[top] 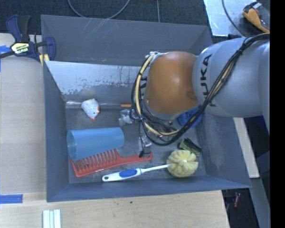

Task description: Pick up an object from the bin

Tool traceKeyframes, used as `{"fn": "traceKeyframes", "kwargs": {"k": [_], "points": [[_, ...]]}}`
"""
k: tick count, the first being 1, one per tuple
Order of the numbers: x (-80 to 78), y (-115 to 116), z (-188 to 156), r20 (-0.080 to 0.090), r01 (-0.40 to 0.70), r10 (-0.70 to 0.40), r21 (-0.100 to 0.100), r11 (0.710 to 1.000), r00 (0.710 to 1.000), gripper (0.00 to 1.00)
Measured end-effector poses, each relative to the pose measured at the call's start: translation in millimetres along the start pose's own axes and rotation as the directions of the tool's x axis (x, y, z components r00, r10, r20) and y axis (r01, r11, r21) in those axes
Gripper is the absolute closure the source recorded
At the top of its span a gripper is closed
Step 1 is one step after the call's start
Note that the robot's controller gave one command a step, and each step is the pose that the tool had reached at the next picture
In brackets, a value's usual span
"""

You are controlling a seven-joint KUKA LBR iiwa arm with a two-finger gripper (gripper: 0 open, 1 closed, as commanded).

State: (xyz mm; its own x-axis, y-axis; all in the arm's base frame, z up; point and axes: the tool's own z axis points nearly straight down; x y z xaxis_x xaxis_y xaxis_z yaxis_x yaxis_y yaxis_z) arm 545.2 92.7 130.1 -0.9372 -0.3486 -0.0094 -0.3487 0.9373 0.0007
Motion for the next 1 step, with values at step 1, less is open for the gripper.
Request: {"fn": "traceKeyframes", "kwargs": {"k": [1], "points": [[-9.4,-13.9,6.0,-0.001,0.002,-0.002,0.003,1.000,1.000,0.00]]}}
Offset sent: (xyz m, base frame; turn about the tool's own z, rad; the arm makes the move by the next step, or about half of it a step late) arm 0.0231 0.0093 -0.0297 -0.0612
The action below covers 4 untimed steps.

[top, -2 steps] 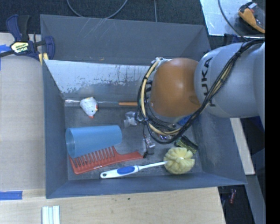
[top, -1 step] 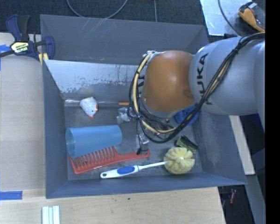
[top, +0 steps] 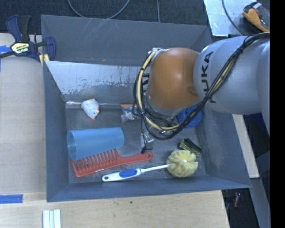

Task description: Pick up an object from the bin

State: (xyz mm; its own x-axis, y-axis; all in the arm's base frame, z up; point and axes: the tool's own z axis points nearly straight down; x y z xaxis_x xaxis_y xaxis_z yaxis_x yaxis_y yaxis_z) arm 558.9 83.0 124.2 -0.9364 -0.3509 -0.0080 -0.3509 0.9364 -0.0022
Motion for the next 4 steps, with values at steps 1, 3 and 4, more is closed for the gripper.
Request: {"fn": "traceKeyframes", "kwargs": {"k": [1,3,4], "points": [[-16.3,15,24,0.004,0.057,-0.057,-0.002,0.998,0.998,0.00],[-48.2,54,33,-0.001,0.096,-0.096,-0.001,0.995,0.995,0.00],[-22.9,54,28,0.012,-0.028,0.029,-0.001,1.000,1.000,0.00]]}}
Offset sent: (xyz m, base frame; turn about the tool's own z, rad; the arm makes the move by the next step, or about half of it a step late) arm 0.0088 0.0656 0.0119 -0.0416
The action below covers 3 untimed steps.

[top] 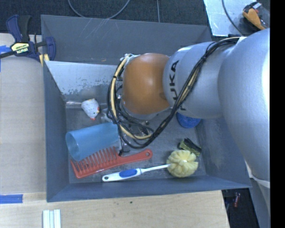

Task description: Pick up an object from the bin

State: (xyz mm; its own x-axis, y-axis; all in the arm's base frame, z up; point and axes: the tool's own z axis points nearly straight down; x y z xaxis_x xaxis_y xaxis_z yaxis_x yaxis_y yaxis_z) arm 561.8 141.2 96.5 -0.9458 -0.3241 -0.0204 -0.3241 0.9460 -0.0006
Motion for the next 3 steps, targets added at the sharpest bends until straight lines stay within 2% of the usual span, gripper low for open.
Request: {"fn": "traceKeyframes", "kwargs": {"k": [1,2,3], "points": [[2.7,13,13,-0.006,0.045,-0.045,0.000,0.999,0.999,0.00],[46.2,13,2,0.000,-0.060,0.060,0.001,0.998,0.998,0.00],[25.7,28,20,0.003,0.021,-0.021,0.000,1.000,1.000,0.00]]}}
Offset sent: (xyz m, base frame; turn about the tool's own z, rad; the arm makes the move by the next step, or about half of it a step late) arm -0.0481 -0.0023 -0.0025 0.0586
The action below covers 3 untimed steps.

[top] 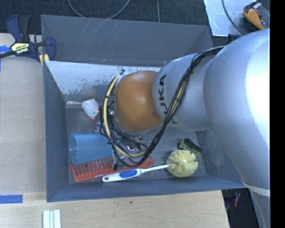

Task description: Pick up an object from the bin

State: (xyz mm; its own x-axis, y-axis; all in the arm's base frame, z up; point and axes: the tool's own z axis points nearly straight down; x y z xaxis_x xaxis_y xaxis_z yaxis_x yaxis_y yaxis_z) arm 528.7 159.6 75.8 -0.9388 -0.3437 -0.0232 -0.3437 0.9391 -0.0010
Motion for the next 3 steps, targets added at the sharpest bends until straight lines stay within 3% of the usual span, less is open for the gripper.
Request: {"fn": "traceKeyframes", "kwargs": {"k": [1,2,3], "points": [[-15.2,-3,-9,-0.004,-0.068,0.068,-0.001,0.998,0.998,0.00],[6.6,-19,4,0.000,-0.090,0.090,-0.001,0.996,0.996,0.00],[41.3,19,-5,0.008,-0.397,0.397,-0.001,0.918,0.918,1.00]]}}
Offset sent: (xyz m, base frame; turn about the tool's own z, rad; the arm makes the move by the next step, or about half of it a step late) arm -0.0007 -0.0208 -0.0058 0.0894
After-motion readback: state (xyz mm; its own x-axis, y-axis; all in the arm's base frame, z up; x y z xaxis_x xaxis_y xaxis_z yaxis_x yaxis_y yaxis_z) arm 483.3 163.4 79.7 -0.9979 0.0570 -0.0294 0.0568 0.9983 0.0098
